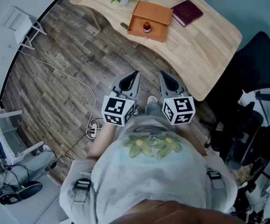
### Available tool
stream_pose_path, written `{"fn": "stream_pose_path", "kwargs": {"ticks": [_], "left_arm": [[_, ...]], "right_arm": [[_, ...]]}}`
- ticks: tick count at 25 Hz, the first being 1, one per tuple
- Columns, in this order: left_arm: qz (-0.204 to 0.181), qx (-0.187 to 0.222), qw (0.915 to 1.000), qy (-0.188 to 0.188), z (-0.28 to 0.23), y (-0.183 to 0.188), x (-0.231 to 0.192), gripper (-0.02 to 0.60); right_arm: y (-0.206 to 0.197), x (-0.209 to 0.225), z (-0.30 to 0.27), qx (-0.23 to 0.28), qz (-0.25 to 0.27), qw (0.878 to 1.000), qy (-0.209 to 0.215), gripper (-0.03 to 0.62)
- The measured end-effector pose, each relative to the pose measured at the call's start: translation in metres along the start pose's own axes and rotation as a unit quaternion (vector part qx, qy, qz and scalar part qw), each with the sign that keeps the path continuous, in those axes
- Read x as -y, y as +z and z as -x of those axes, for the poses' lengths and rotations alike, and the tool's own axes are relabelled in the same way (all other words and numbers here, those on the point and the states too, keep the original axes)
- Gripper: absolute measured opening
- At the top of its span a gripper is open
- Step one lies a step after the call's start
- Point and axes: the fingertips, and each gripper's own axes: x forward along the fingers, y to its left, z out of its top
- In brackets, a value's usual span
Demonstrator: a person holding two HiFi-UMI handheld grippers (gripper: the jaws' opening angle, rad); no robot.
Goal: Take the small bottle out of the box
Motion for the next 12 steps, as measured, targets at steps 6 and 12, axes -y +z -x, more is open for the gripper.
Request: {"fn": "stream_pose_path", "kwargs": {"ticks": [6, 12], "left_arm": [[-0.003, -0.006, 0.9999, -0.010, -0.023, 0.002, -0.005, 0.008], [0.004, -0.010, 0.9999, -0.009, -0.057, 0.001, -0.002, 0.008]], "right_arm": [[0.005, 0.013, -0.015, 0.000, 0.000, 1.000, 0.002, 0.009], [0.013, 0.042, -0.025, 0.002, 0.018, 1.000, 0.004, 0.008]]}}
